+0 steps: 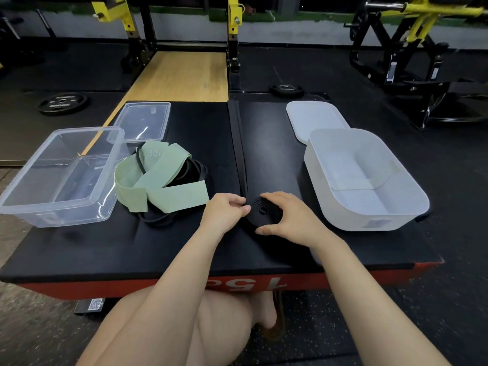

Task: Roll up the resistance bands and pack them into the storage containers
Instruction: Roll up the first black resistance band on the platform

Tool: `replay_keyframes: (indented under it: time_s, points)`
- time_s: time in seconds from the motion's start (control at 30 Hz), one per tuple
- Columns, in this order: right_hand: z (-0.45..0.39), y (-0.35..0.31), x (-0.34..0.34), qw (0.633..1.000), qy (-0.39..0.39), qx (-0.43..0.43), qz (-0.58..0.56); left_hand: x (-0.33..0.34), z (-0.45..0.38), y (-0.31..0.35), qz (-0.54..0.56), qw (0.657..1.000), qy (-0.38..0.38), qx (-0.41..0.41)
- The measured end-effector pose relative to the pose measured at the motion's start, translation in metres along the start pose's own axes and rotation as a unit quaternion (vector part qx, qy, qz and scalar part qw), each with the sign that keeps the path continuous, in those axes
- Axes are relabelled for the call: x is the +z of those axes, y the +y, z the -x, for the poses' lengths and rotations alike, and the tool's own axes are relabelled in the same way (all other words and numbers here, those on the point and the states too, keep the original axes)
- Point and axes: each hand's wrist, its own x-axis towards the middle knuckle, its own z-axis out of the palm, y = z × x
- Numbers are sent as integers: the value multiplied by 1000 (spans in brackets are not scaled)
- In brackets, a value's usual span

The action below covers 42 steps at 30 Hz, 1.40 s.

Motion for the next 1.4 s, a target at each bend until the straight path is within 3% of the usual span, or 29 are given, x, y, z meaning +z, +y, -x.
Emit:
replay_keyframes:
  time_s: [0.33,0.53,0.77,1.0,1.4]
  points:
    - [-8,5,-11,997,-72,-19,-22,-1,0,1,-29,1000,-5,-2]
    - [5,3,1,994,-4,40,-99,5,2,4,-88,996,23,4]
    - [14,-14,22,993,89,70,25,5,4,5,-124,991,35,33]
    - [8,-20,34,984,158,79,37,1,0,2,-21,1000,12,7]
    - [1,-1,9,1000,27,-3,13,4,-4,0,-19,1000,17,14]
